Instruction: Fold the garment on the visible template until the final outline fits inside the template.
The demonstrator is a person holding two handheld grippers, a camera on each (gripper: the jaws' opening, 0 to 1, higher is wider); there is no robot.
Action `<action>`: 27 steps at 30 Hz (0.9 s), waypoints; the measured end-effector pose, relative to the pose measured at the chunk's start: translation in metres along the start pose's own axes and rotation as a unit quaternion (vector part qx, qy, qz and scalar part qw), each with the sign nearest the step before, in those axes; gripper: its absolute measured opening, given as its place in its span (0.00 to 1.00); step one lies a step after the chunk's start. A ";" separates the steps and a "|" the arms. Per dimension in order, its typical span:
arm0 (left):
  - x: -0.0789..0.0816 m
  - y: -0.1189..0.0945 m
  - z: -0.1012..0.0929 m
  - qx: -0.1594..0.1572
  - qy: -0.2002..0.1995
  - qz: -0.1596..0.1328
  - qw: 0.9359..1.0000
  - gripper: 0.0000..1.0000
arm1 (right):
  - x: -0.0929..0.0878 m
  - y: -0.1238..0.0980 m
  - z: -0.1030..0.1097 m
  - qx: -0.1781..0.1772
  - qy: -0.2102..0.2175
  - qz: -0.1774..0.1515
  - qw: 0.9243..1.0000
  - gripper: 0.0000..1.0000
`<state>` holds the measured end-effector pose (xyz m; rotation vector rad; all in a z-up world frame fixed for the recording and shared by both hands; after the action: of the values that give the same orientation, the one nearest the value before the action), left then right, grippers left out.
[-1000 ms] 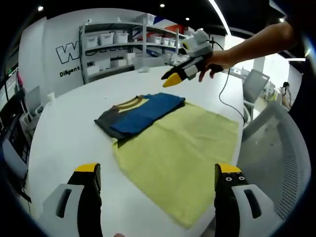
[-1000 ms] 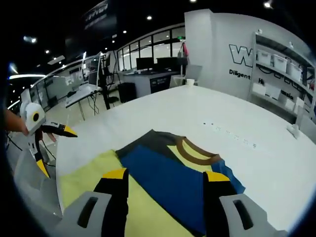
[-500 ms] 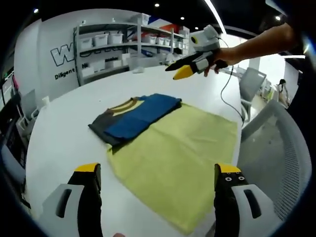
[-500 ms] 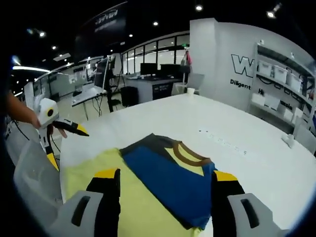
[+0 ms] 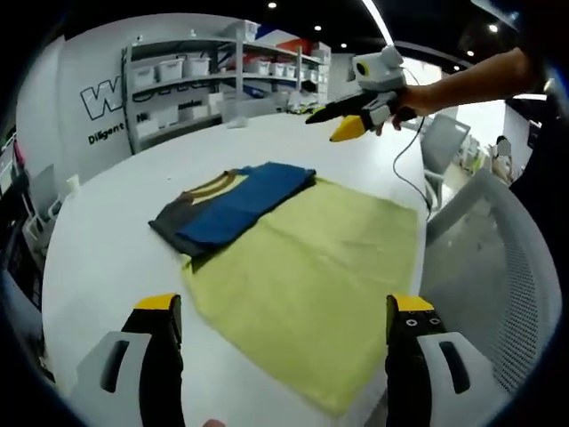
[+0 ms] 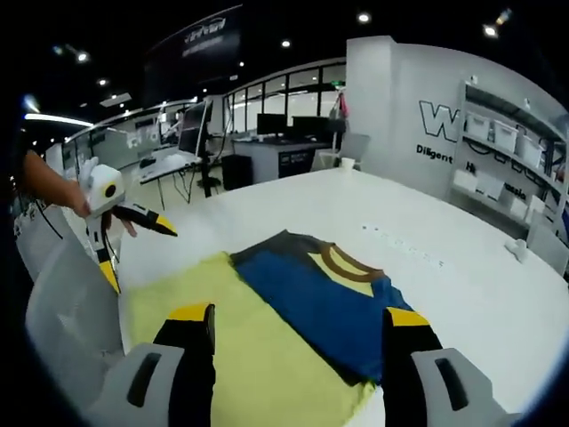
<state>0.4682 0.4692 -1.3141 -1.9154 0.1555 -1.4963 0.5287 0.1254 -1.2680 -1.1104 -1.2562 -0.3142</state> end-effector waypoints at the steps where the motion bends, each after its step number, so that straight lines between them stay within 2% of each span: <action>1: 0.000 0.000 -0.001 -0.001 0.003 0.001 1.000 0.92 | -0.003 -0.002 0.000 -0.001 0.000 0.002 1.000 0.74; 9: -0.005 0.001 -0.007 -0.014 0.012 0.014 1.000 0.92 | -0.024 -0.021 0.000 -0.009 0.014 0.013 1.000 0.74; 17: -0.010 0.003 -0.010 -0.026 0.017 0.026 0.999 0.92 | -0.035 -0.034 0.003 -0.011 0.031 0.012 0.999 0.73; 27: -0.014 0.006 -0.019 -0.046 0.040 0.045 0.997 0.92 | -0.048 -0.047 0.015 0.003 0.016 0.015 1.000 0.72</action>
<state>0.4487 0.4634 -1.3273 -1.8940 0.3481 -1.5286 0.4690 0.0976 -1.2885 -1.1144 -1.2100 -0.3051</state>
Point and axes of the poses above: the point that each gripper's makers call its tool centre point, and the gripper's own axes: y roughly forward along the fingers, z roughly to its left, x roughly out of its top, the point moved 10 cm from there along -y, roughly backward along the fingers, and after that the axes turned 8 degrees about -x, right-handed, at the moved point
